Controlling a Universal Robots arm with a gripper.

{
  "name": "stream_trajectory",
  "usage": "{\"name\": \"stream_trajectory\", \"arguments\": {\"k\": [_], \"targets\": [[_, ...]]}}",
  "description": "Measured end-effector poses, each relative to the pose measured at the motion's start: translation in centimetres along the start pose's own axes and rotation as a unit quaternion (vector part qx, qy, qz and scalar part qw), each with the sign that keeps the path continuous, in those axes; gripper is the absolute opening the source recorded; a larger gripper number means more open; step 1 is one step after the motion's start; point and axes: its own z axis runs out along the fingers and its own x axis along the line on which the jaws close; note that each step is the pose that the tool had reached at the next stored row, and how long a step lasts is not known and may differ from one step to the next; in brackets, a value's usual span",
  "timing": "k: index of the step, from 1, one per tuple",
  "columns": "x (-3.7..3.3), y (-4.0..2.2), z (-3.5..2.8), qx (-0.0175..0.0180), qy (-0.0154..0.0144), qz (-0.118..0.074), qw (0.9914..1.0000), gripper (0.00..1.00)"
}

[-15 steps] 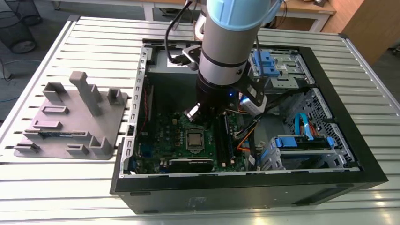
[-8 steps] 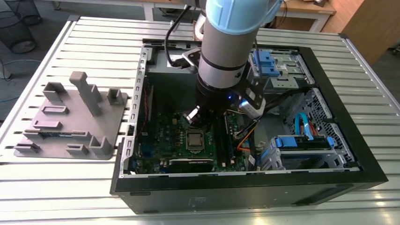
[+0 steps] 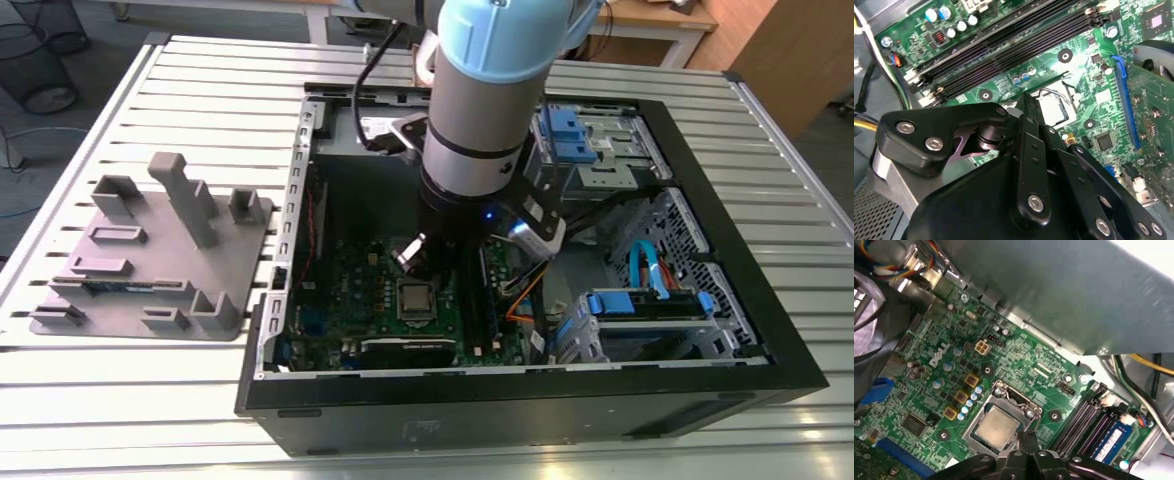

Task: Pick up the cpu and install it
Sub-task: 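Install the first cpu locking lever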

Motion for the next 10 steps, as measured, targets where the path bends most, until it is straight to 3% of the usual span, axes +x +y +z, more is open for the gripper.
{"name": "stream_trajectory", "arguments": {"k": [5,10], "targets": [[0.14,-0.22,0.33,0.0042,0.0029,0.001,0.99999,0.11],[0.14,-0.23,0.35,0.0044,0.0030,0.001,0.99999,0.11]]}}
